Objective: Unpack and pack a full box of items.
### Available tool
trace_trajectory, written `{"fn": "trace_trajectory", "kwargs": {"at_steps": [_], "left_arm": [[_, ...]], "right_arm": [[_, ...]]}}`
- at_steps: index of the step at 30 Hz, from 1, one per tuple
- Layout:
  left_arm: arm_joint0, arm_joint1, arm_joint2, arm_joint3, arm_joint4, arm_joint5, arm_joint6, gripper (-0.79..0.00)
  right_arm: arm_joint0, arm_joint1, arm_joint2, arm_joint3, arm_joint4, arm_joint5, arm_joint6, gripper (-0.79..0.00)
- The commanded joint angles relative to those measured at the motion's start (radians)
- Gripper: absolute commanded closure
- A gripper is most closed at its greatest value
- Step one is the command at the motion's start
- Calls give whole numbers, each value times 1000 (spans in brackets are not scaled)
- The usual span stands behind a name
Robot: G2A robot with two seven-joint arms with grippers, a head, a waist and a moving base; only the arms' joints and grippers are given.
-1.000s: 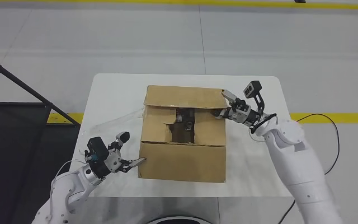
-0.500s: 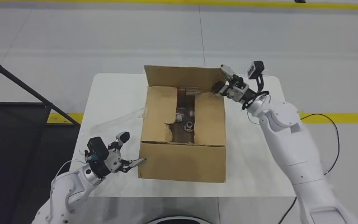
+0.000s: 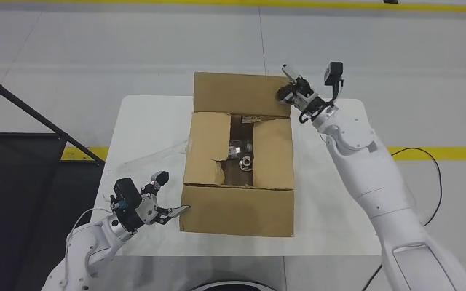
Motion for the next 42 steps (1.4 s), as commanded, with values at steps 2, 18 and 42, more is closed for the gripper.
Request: {"fn": "trace_trajectory", "kwargs": {"at_steps": [2, 18, 42], "left_arm": [[0, 0, 0, 0, 0, 0, 0, -785], [0, 0, 0, 0, 0, 0, 0, -785], [-24, 1, -65, 41, -186, 163, 2, -785]], "right_arm": [[27, -16, -31, 54, -41, 10, -34, -785], [83, -64, -64, 212, -97, 44, -50, -785], [-119, -13, 92, -247, -32, 86, 313, -785]]}}
